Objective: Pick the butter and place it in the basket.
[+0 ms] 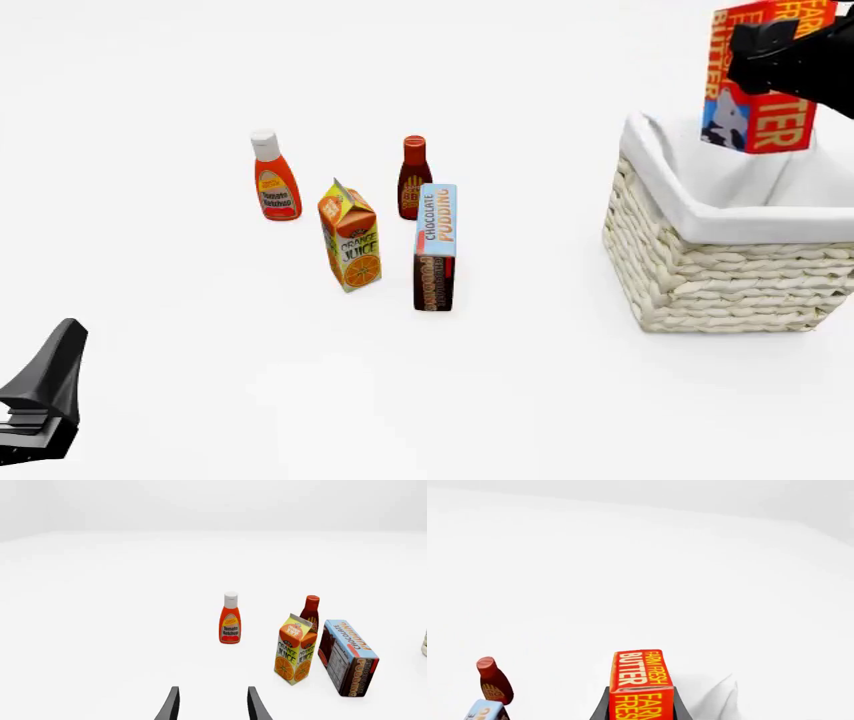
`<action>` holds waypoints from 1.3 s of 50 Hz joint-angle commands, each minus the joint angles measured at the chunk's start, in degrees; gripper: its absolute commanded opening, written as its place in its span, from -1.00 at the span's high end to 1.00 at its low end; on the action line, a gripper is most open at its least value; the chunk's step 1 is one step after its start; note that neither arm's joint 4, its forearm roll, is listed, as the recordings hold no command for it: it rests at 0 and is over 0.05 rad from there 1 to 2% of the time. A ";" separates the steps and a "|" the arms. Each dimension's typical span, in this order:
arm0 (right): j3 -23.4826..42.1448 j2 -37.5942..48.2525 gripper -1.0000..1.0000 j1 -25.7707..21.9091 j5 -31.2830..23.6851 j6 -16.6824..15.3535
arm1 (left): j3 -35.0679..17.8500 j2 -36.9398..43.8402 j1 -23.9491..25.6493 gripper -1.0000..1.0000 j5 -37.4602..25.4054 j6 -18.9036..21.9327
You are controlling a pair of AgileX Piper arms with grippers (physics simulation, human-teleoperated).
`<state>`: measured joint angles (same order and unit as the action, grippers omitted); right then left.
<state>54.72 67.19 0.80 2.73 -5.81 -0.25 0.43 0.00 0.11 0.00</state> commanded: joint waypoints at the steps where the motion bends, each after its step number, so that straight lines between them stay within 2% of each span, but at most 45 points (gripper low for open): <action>1: -0.51 0.19 1.00 0.85 3.10 1.66 | 0.00 0.00 0.00 -1.00 0.00 0.00; 29: -5.11 1.20 1.00 1.86 11.28 2.48 | 0.00 0.00 0.00 -1.00 0.00 0.00; 65: -7.44 3.95 1.00 4.12 19.31 4.39 | 0.00 0.00 0.00 -1.00 0.00 0.00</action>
<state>46.92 70.75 4.10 19.57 -3.01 -0.25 0.43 0.00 0.11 0.00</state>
